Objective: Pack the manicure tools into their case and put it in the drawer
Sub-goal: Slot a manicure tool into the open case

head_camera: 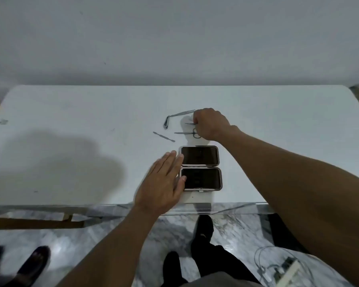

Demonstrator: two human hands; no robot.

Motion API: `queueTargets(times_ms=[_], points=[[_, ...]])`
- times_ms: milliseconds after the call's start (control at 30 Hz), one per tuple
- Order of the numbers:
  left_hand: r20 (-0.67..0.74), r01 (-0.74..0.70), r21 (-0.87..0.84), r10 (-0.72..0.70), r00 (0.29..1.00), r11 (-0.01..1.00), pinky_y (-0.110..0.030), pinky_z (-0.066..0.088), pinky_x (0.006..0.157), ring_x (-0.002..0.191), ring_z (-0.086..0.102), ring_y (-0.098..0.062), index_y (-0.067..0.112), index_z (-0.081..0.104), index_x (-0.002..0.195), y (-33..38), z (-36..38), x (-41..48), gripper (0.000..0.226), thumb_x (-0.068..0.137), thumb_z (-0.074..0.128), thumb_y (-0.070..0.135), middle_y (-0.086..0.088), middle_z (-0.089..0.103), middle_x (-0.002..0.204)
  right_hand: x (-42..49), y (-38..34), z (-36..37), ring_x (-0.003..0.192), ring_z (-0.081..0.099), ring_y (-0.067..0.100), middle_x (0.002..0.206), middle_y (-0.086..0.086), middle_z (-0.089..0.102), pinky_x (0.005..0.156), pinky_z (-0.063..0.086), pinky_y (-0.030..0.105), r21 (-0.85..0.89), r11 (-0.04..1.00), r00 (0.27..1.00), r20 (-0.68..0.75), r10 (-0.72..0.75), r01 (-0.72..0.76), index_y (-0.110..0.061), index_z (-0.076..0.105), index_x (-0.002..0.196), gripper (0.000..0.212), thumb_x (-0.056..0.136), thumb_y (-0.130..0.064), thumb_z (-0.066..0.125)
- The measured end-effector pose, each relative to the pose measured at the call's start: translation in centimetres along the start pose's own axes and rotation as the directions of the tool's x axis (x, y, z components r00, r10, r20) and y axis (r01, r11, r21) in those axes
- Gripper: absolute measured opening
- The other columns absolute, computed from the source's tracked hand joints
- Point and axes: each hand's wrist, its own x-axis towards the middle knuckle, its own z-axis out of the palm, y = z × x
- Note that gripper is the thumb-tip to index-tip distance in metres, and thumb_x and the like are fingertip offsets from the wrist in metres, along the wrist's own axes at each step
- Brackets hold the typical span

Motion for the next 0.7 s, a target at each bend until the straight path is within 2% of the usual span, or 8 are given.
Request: queueTargets(times_ms=[100, 300, 400, 533, 700], points=[[-0.015, 0.0, -0.003, 0.0, 1.0, 1.0, -0.041, 0.031, 0.116, 0.143, 0.034, -0.022, 0.014, 0.036, 0.149, -0.1, -0.2, 0.1, 0.058, 0.098, 0.033, 0.041, -0.008, 0.039, 0.153, -0.4, 0.1, -0.2, 0.099, 0.06, 0.038, 0.111, 0.016, 0.063, 0.077, 0.047, 0.036, 0.02, 0.999, 0.999, -0.02, 0.043, -0.043, -0.008, 0.059, 0.11, 0.028, 0.082, -0.012, 0.053], [-0.023, -0.031, 0.019, 0.032, 0.999, 0.999, -0.04, 0.03, 0.116, 0.143, 0.034, -0.024, 0.012, 0.037, 0.149, -0.4, 0.1, 0.0, 0.058, 0.099, 0.03, 0.041, -0.011, 0.039, 0.153, -3.7, 0.8, 0.0, 0.098, 0.06, 0.035, 0.11, 0.013, 0.065, 0.083, 0.052, 0.038, 0.147, 0.985, 0.992, -0.081, 0.098, -0.085, -0.014, 0.062, 0.105, 0.026, 0.081, -0.01, 0.051], [-0.02, -0.051, 0.019, 0.052, 0.998, 0.999, -0.04, 0.031, 0.116, 0.14, 0.038, -0.027, 0.008, 0.041, 0.146, -0.3, -0.1, 0.1, 0.057, 0.099, 0.032, 0.039, -0.015, 0.043, 0.15, -6.0, 1.4, 0.6, 0.097, 0.062, 0.03, 0.108, 0.008, 0.067, 0.079, 0.049, 0.032, 0.225, 0.97, 0.984, -0.126, 0.126, -0.096, -0.017, 0.063, 0.1, 0.023, 0.081, -0.007, 0.055], [-0.006, -0.056, 0.012, 0.056, 0.998, 0.998, -0.04, 0.031, 0.116, 0.139, 0.038, -0.029, 0.007, 0.041, 0.146, -0.4, -0.3, 0.1, 0.059, 0.099, 0.03, 0.041, -0.017, 0.044, 0.148, -9.6, 2.0, 1.2, 0.098, 0.062, 0.025, 0.107, 0.008, 0.07, 0.081, 0.045, 0.026, 0.352, 0.93, 0.961, -0.202, 0.187, -0.107, -0.012, 0.068, 0.108, 0.027, 0.084, -0.004, 0.059], [0.048, -0.08, -0.023, 0.081, 0.996, 0.997, -0.044, 0.031, 0.116, 0.137, 0.04, -0.035, 0.002, 0.042, 0.144, -0.5, -0.9, 0.0, 0.064, 0.098, 0.027, 0.043, -0.022, 0.044, 0.147, -14.2, 1.7, 2.4, 0.081, 0.057, 0.016, 0.102, 0.009, 0.071, 0.075, 0.039, 0.019, 0.377, 0.921, 0.962, -0.204, 0.184, -0.097, -0.009, 0.072, 0.1, 0.021, 0.083, -0.002, 0.063]])
